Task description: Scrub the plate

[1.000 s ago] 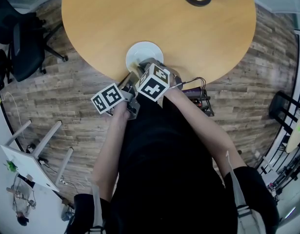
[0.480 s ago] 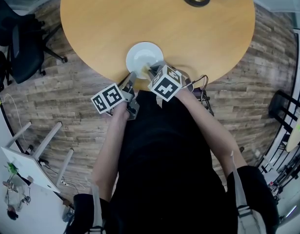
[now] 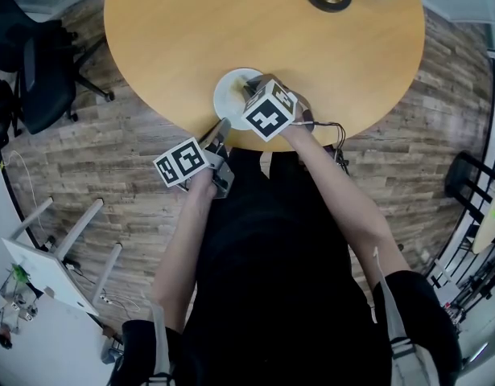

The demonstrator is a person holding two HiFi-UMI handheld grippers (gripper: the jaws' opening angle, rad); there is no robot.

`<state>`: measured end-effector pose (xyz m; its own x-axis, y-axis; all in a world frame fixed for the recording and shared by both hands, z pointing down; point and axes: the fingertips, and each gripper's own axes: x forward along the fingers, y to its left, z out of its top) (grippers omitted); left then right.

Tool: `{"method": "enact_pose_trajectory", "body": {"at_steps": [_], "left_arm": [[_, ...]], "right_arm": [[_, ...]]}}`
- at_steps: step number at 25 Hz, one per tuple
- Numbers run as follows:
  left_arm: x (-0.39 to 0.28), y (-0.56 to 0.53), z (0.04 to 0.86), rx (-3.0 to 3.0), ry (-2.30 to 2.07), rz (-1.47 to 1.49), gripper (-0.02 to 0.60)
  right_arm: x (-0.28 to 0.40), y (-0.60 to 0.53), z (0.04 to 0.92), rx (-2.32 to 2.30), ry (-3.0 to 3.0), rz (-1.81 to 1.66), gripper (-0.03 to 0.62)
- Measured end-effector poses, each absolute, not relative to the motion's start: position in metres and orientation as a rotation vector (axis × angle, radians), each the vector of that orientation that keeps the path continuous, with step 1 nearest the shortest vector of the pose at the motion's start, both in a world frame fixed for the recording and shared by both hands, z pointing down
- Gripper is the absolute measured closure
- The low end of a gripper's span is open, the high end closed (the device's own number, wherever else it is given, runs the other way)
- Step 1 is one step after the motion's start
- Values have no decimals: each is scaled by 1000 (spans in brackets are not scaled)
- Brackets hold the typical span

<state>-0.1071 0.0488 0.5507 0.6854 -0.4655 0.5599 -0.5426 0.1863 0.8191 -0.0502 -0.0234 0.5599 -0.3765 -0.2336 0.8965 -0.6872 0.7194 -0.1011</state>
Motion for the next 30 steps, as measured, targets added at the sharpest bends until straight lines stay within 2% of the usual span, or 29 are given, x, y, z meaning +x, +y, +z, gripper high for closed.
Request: {"method": "enact_pose_trajectory", "body": {"at_steps": [11,22,30], "left_arm": [[-110,49,556,1426,-913,72,557],[-103,48,550,1447,-885,54,557],[-111,48,553,1428,-901,33,557]], "right_arm": [[-61,56,562,604,-1935,592,566],[-80,18,551,665,-1964,578,566],[-57,54,559,660,-1994,626,566]]}}
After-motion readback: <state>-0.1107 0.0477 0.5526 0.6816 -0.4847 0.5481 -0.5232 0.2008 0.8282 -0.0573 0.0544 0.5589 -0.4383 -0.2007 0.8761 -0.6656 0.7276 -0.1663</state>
